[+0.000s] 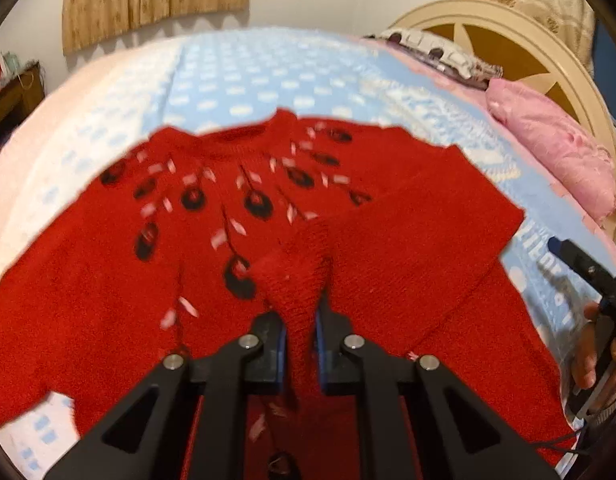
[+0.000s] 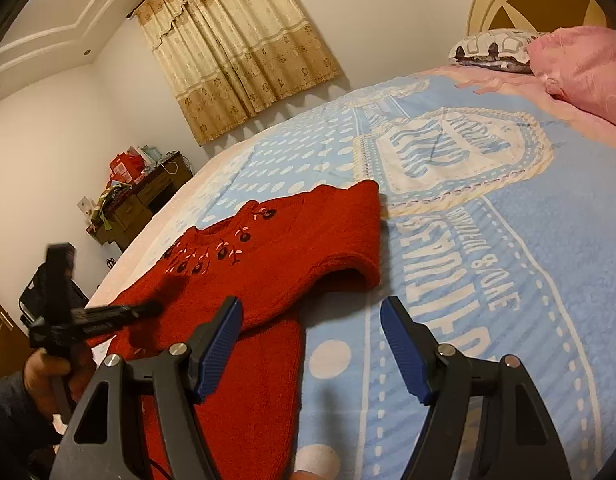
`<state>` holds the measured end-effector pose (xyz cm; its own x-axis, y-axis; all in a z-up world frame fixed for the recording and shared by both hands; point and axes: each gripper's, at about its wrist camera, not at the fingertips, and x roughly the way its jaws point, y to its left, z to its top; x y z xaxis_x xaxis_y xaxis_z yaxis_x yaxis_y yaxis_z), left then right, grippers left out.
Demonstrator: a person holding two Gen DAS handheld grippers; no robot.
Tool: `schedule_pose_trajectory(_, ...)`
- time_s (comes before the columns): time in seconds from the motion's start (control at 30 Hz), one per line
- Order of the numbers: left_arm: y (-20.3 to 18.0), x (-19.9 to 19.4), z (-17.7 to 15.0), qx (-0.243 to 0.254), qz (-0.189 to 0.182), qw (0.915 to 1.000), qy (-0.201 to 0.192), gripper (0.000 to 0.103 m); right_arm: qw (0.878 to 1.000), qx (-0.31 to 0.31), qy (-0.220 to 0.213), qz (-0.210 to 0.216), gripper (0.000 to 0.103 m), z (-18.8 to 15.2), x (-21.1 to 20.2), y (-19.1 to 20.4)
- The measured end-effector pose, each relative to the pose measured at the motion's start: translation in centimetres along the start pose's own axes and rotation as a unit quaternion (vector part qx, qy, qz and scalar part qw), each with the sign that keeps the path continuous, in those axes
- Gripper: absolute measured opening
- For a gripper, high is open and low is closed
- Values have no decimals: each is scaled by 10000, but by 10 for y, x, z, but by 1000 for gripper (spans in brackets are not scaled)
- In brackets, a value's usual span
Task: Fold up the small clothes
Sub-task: 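Fold the gripped sleeve across the cardigan body with the right tool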
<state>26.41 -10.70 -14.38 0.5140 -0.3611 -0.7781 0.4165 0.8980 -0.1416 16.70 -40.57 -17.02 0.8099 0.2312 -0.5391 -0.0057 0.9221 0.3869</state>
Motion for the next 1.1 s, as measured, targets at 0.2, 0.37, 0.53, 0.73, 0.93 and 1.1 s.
schedule_pose_trajectory(0.2,31,-38,15,-100,216,9989,-396,12,9999,-128,-4,38,72,-3,-1,4)
schedule_pose_trajectory(0.37,67,-51,27,-299,468,9969,-558,11,9999,-119,-38,64,72,-3,-2,4)
schedule_pose_trajectory(0.53,92,-57,22,-443,657,9954,-548,11,9999,-84,8,78,72,-3,-1,4)
schedule_pose_trajectory(0.73,104,-54,14,-486,775,9946,-483,11,9999,-85,40,87,72,-3,0,4)
schedule_pose_trajectory(0.93,119,-46,5,-643,831,9938,-356,11,9999,-83,86,90,72,-4,2,5)
schedule_pose_trajectory(1.1,124,-31,-6,-709,925,9930,-176,11,9999,-90,126,75,72,-5,3,5)
